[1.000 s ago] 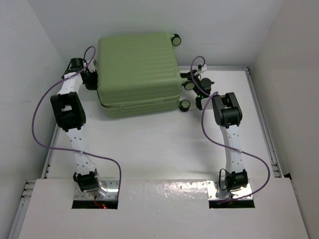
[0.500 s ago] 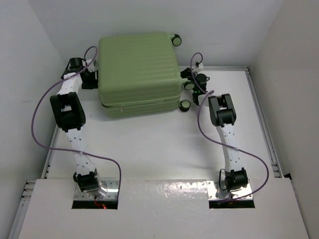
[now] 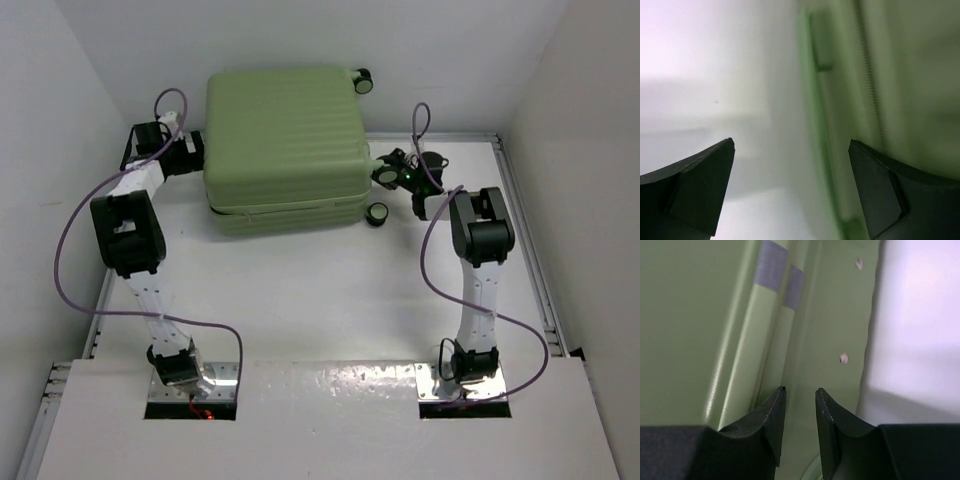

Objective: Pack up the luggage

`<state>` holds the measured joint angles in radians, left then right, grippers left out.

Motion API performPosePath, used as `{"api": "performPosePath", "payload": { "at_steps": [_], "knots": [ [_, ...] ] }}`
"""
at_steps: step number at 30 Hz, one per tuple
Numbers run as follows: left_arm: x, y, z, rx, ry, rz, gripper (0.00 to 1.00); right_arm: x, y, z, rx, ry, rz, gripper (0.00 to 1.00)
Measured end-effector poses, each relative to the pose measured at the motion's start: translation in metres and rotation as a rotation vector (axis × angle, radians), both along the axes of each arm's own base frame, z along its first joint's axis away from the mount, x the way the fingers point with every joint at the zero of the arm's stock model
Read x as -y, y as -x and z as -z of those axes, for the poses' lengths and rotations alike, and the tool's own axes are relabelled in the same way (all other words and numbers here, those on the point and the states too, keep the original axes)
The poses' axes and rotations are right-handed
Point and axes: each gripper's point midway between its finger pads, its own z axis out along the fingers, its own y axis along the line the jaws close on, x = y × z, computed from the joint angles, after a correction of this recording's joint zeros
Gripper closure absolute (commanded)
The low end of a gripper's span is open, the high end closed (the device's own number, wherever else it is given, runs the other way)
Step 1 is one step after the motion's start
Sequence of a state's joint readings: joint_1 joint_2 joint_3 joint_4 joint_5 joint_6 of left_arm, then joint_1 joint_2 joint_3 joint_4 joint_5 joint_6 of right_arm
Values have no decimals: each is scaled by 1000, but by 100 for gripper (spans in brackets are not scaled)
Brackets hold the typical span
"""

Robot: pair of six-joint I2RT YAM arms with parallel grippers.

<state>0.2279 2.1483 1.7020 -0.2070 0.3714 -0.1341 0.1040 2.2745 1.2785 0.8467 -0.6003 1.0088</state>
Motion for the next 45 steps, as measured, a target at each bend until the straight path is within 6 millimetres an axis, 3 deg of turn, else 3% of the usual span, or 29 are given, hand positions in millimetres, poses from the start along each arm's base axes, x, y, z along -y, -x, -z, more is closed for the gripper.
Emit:
{"api": "performPosePath", "payload": {
  "at_steps": [3,8,11,13,16,21,24,27,29,31,34,36,39,42,45],
  "knots": [
    [0,11,-31,60,46,-71,0,0,17,6,-107,-55,10,69],
    [-2,40,-99,191,157,-148,0,-7,51,13,-231,-72,6,69],
    [-11,65,-139,274,164,-160,0,-25,73,14,-257,-72,-41,69],
    [-17,85,-151,298,169,-158,0,-43,91,12,-265,-66,-100,69],
    [-25,120,-149,278,182,-156,0,-83,133,2,-254,-37,-256,69],
    [-35,163,-128,214,217,-189,0,-154,241,-26,-172,54,-608,63],
    [-32,187,-100,129,256,-223,0,-152,283,-37,-130,142,-675,61],
    [-31,198,-79,60,281,-266,0,-125,293,-80,53,211,-631,58],
    [-33,201,-72,33,289,-300,0,-99,279,-111,175,254,-515,58],
    [-39,201,-69,23,299,-346,2,-65,250,-136,253,292,-355,60],
    [-49,203,-59,24,339,-425,2,-9,189,-145,238,344,-116,64],
    [-52,211,-42,5,381,-480,3,22,136,-139,188,359,10,66],
    [-44,222,-19,-58,414,-512,3,55,52,-113,99,347,135,67],
    [-37,218,-19,-60,392,-475,3,70,-29,-89,59,307,198,67],
    [-37,209,-21,-56,347,-435,3,67,-108,-67,77,264,231,62]
  ]
}}
